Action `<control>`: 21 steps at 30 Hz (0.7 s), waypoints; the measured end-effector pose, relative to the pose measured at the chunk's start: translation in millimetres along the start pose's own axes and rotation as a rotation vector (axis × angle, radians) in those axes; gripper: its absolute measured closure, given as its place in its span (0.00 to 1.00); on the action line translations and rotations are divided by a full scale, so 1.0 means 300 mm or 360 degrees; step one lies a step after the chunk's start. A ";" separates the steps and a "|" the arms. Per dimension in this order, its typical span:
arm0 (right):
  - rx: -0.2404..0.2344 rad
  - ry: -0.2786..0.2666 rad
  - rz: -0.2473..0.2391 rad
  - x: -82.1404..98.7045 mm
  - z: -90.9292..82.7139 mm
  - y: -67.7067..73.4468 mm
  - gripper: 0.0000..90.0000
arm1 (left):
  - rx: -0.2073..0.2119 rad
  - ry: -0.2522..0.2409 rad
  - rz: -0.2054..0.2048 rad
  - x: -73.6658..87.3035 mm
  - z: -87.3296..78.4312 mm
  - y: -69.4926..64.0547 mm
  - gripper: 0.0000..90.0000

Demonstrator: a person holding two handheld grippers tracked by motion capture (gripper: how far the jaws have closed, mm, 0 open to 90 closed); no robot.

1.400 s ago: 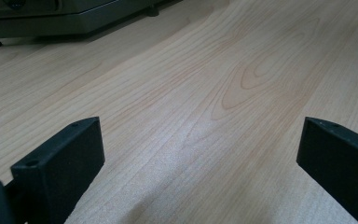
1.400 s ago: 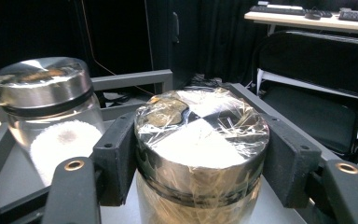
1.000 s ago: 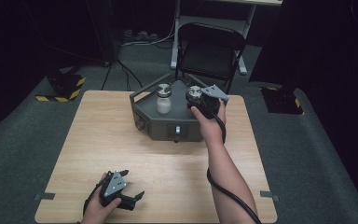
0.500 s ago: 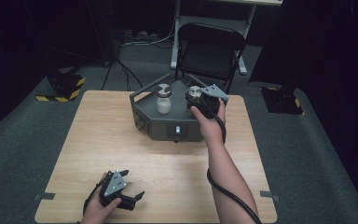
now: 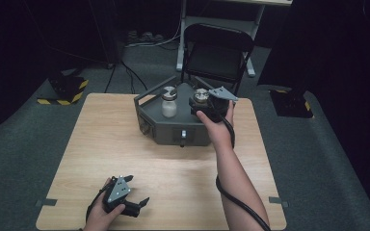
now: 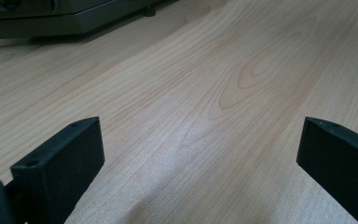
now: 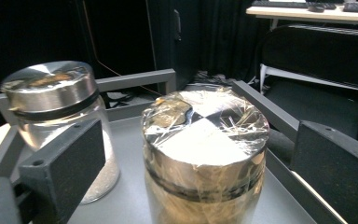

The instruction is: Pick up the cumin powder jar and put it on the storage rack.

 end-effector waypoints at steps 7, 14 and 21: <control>-0.0023 -0.0019 0.0014 0.003 -0.027 -0.003 0.00 | -0.0002 0.0004 0.0002 -0.001 0.001 -0.001 0.01; -0.0050 -0.0035 0.0021 0.017 -0.062 0.001 0.00 | 0.0001 0.0002 0.0000 -0.001 0.002 -0.001 0.01; -0.0075 -0.0074 0.0006 0.038 -0.111 0.016 0.00 | 0.0001 -0.0001 0.0005 -0.001 0.002 -0.003 0.01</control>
Point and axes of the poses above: each handheld gripper's, and its own axes: z roughly forward along the jaws, x roughly out of its underside, y roughly to its left, the point moved 3 cm from there along z, roughly forward along the jaws, and after that the axes turned 7 degrees about z, right-handed, at the moved point
